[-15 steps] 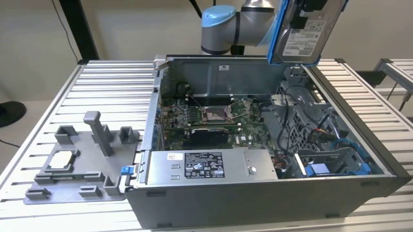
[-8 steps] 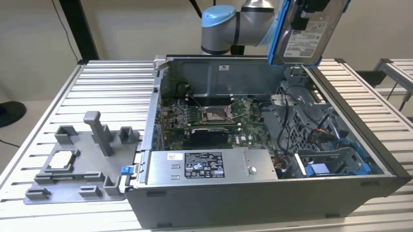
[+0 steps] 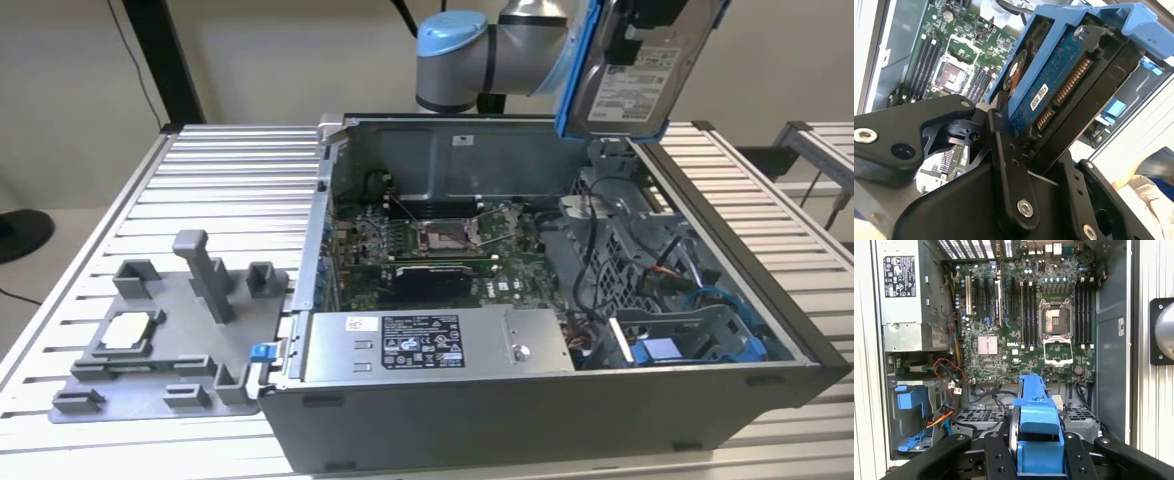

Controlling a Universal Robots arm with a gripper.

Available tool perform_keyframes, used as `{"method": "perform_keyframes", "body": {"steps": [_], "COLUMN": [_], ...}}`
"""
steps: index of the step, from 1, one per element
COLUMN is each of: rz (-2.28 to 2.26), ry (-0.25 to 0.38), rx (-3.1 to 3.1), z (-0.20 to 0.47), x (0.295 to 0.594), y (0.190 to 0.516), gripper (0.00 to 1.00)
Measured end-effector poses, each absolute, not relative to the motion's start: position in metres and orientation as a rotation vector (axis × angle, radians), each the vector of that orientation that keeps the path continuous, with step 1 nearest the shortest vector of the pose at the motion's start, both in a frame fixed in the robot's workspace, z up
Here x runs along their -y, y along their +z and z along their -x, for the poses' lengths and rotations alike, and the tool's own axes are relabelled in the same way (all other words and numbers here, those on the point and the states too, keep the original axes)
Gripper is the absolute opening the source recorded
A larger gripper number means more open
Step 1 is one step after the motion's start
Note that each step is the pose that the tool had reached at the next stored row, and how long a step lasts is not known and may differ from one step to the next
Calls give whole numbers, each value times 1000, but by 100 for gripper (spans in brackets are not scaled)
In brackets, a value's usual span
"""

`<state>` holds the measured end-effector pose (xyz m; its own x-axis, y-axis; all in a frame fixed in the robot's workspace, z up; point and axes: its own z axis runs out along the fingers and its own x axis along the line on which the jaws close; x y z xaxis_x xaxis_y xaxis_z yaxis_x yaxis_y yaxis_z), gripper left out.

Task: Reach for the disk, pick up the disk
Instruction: 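Pick up the disk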

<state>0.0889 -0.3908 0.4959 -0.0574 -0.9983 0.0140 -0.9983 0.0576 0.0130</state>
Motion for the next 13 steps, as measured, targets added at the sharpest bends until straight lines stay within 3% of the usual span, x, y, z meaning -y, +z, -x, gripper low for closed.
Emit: {"method": "perform_keyframes", "body": {"steps": [13], "rz": [-2143], "ry": [0], "rx": [2271], "z": [-89], "x": [408], "y": [495], "gripper": [0]}}
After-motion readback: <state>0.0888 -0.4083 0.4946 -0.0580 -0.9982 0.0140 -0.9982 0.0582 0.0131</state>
